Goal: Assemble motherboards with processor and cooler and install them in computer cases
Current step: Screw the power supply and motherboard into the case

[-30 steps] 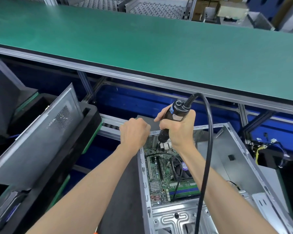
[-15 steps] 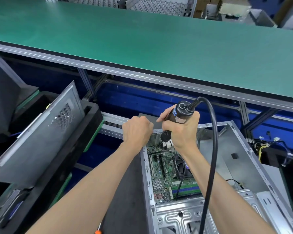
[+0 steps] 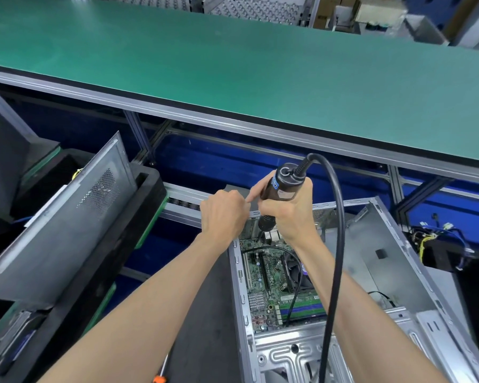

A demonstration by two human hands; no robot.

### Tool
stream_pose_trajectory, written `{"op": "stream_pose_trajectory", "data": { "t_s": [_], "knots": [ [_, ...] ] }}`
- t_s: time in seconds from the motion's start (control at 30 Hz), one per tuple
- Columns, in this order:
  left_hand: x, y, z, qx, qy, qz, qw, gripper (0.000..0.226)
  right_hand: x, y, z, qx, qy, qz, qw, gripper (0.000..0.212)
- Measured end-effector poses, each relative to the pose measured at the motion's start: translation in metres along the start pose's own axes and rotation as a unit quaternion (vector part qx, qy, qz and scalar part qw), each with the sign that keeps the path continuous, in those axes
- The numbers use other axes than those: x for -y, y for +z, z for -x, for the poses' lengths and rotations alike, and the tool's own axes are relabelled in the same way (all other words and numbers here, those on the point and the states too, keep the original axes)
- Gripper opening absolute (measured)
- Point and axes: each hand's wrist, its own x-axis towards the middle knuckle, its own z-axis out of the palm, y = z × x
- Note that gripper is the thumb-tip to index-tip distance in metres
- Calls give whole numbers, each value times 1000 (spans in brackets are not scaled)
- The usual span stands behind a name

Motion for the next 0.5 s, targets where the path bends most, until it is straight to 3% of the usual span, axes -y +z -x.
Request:
{"op": "stream_pose_trajectory", "data": {
  "t_s": [0.5],
  "knots": [
    [2,2,-3,4,4,-6,1000,39,-3,-1,0,-15,2,20,1000,24]
  ]
}}
